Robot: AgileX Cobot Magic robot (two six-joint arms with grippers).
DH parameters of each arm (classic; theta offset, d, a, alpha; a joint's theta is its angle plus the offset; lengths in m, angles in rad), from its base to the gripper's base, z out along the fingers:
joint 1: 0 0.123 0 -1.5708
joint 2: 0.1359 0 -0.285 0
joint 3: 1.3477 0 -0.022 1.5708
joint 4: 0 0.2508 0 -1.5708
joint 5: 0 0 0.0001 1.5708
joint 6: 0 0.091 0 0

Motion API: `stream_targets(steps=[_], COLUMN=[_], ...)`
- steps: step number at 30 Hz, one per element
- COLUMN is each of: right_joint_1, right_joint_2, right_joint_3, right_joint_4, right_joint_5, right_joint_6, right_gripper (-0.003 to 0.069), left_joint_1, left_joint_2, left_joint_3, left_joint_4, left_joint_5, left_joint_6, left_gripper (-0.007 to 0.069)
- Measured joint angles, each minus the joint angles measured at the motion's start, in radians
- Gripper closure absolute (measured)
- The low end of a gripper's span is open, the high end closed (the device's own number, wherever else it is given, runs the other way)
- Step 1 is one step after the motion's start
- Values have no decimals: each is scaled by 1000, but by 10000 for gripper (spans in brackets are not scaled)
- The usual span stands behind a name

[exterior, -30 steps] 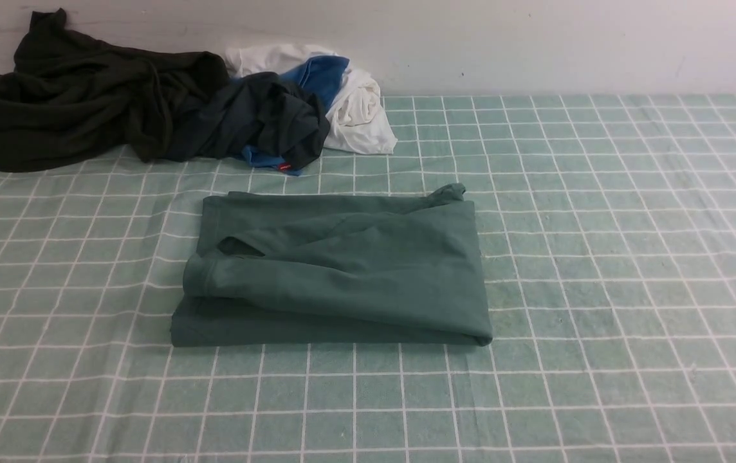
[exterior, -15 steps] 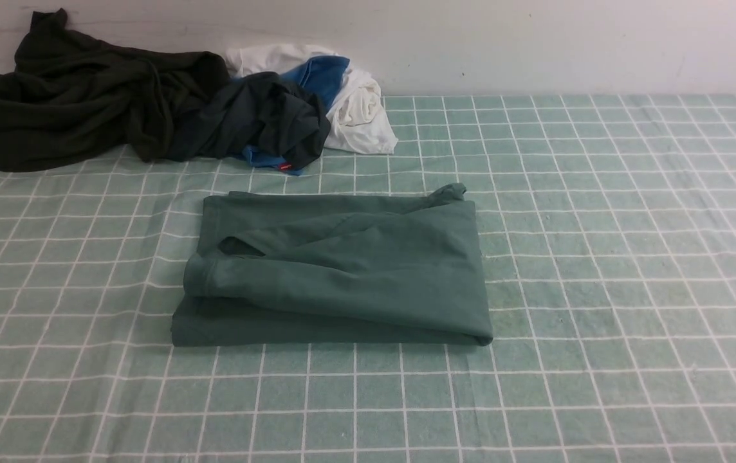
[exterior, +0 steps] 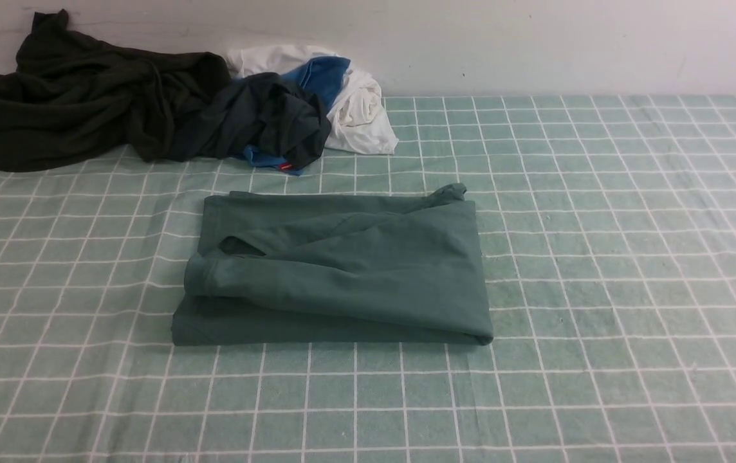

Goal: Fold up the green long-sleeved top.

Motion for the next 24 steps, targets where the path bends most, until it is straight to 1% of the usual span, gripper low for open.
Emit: stream_targets(steps=[4,7,24], right_joint_1=[0,0,0], right_joint_2=[0,0,0], right_joint_3=[0,0,0], right_joint_4=[2,2,2], right_joint_5=[0,0,0], right_joint_6=[0,0,0], right_gripper=[673,673,673], left_joint_1=[2,2,2], left_joint_2=[-1,-1,-1], left_joint_3=[3,-1,-2], left_joint_4=[0,0,-1], left_joint_5=[66,85,92], left_joint_6=[0,-2,-10], left_gripper=[627,627,627])
